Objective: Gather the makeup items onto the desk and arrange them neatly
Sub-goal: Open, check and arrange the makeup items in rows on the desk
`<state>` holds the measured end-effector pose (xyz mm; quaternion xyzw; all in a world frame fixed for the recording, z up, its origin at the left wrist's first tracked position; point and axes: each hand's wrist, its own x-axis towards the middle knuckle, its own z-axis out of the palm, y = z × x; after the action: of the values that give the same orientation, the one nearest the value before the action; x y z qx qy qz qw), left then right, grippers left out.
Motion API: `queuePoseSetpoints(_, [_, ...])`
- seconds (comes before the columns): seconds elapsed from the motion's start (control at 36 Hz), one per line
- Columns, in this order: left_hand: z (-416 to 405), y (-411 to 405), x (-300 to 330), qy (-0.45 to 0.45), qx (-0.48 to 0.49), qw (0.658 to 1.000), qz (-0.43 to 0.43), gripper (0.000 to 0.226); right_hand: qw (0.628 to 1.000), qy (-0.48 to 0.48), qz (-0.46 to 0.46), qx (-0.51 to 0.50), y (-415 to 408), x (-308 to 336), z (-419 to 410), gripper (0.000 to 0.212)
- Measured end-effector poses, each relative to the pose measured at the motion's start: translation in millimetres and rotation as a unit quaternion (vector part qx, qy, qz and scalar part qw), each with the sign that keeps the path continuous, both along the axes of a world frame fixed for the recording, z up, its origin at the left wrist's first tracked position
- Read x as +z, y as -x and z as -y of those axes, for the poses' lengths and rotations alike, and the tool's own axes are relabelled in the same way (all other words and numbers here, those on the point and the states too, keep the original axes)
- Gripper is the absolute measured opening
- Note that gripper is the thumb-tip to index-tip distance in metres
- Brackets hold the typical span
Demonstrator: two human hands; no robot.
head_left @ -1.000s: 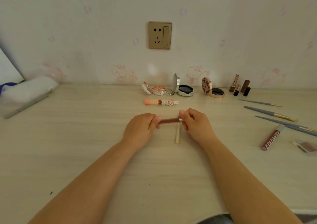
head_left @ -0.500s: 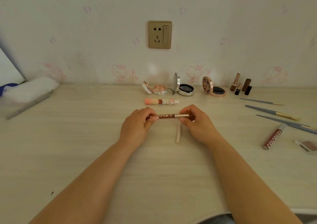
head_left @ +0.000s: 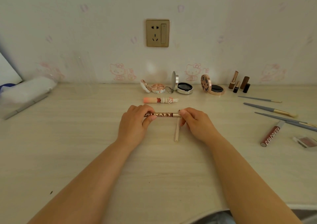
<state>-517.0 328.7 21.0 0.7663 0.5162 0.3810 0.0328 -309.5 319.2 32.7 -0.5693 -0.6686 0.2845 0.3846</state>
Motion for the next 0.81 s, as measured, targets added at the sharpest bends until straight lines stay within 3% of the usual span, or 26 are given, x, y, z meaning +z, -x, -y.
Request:
queuePoseSetpoints(0.06, [-0.6,-0.8,-1.3,-0.007,0.001,1.0,-0.009,0.047,1.0,0.003,0.016,-0.002,-0.1,0.3,0.2,0.031])
queuePoseSetpoints(0.17, [-1.1,-2.1,-2.6,-0.003,0.004,1.0,-0.02,0.045,1.0,0.015,0.016,-0.001,-1.3,-1.8,-2.5,0.009])
queuePoseSetpoints(0.31, [-1.1,-1.2,-3.1,-0.011,0.006,1.0,-0.013,0.04,1.0,0.022,-0.007,0.004,-1.0,-1.1,-1.1,0.002])
queuePoseSetpoints(0.39, [-0.6,-1.5,-2.5,-0.011,0.004,1.0,-0.01,0.044,1.0,0.019,0.021,0.009,-0.9,0.8,-0.7,0.024])
queuePoseSetpoints(0.53, [-1.2,-2.8,-4.2,-0.005,0.002,1.0,-0.02,0.028,0.999,0.025,0.021,0.002,-4.1,-1.9,-3.2,0.01])
queuePoseSetpoints(0.64, [-1.2,-1.8,-4.4,-0.01,0.001,1.0,-0.009,0.046,0.999,0.031,-0.013,0.0,-2.3,0.4,-1.5,0.005])
queuePoseSetpoints(0.72, [-1.3,-1.4,-5.0,-0.013,0.003,1.0,-0.006,0.047,1.0,0.029,0.012,0.002,-2.5,0.4,-1.6,0.022])
queuePoseSetpoints(0.81, [-1.7,-1.2,-5.4,-0.017,0.002,1.0,-0.008,0.042,0.999,0.024,0.021,-0.003,-3.5,-0.3,-2.4,0.008])
